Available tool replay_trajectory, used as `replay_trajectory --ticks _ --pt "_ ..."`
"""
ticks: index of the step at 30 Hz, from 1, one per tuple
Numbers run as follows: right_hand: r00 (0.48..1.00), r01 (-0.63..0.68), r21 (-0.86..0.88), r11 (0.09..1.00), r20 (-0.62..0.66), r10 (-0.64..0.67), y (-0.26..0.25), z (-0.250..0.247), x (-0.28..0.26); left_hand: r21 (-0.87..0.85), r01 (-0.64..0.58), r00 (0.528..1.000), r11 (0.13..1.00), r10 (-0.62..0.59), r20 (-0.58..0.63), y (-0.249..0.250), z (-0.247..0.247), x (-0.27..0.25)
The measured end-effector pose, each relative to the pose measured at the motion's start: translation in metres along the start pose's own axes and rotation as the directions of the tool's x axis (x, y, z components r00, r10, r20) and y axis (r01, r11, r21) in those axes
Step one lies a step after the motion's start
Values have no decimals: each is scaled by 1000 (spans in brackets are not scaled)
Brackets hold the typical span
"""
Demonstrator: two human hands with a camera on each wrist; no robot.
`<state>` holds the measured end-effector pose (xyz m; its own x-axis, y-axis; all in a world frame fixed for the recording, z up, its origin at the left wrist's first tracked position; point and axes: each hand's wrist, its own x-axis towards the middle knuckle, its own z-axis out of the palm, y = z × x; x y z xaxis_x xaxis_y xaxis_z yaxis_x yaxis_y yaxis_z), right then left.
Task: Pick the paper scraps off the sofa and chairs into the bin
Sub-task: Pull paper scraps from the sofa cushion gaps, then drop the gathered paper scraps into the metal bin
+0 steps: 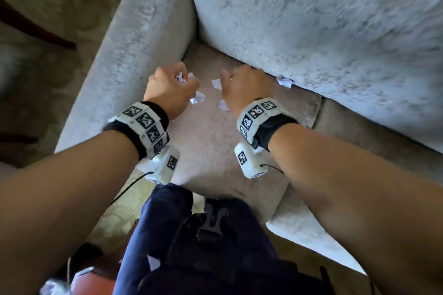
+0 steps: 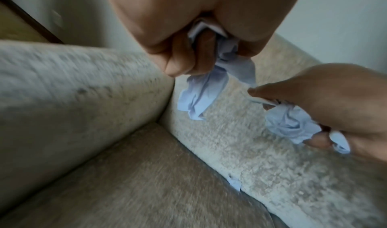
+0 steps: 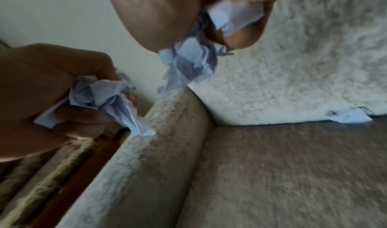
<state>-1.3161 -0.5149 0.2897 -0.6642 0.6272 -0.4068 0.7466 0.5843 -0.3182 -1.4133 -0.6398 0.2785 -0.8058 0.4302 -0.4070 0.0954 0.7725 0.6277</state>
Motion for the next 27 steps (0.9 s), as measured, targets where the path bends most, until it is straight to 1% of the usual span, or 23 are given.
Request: replay_trajectory --ticks 4,8,9,10,12,15,17,21,25,27 --pt "993 111 -10 994 -41 -111 -48 -18 -33 -44 11 996 999 -14 -87 -5 -58 -42" --pt "981 177 7 984 -80 -176 -97 -26 -74 -79 -11 991 997 0 -134 -20 -118 -85" --pt "977 197 2 980 -88 -196 -112 -29 -86 -76 -9 989 997 -3 -148 -24 -135 -96" --pt "977 198 5 980 -83 -197 -118 -28 -92 -66 9 989 998 -19 -148 -26 -143 -103" --pt "963 255 -20 967 -80 -256 -154 -28 -117 -87 23 980 996 -40 -196 -46 -181 -128" --pt "932 351 -75 933 -65 -356 -218 -20 -157 -117 19 961 993 -50 -273 -93 -240 -169" --pt "905 417 -74 906 -54 -421 -267 -7 -192 -129 45 940 991 -86 -331 -130 -279 -202" --pt "846 533 -60 844 29 -532 -360 19 -276 -155 131 884 979 -186 -429 -203 -350 -274" --pt "745 666 -135 733 89 -661 -432 35 -334 -233 152 800 960 -258 -541 -262 -401 -315" --pt "685 726 -181 663 106 -721 -464 38 -356 -280 152 744 948 -297 -598 -281 -420 -333"
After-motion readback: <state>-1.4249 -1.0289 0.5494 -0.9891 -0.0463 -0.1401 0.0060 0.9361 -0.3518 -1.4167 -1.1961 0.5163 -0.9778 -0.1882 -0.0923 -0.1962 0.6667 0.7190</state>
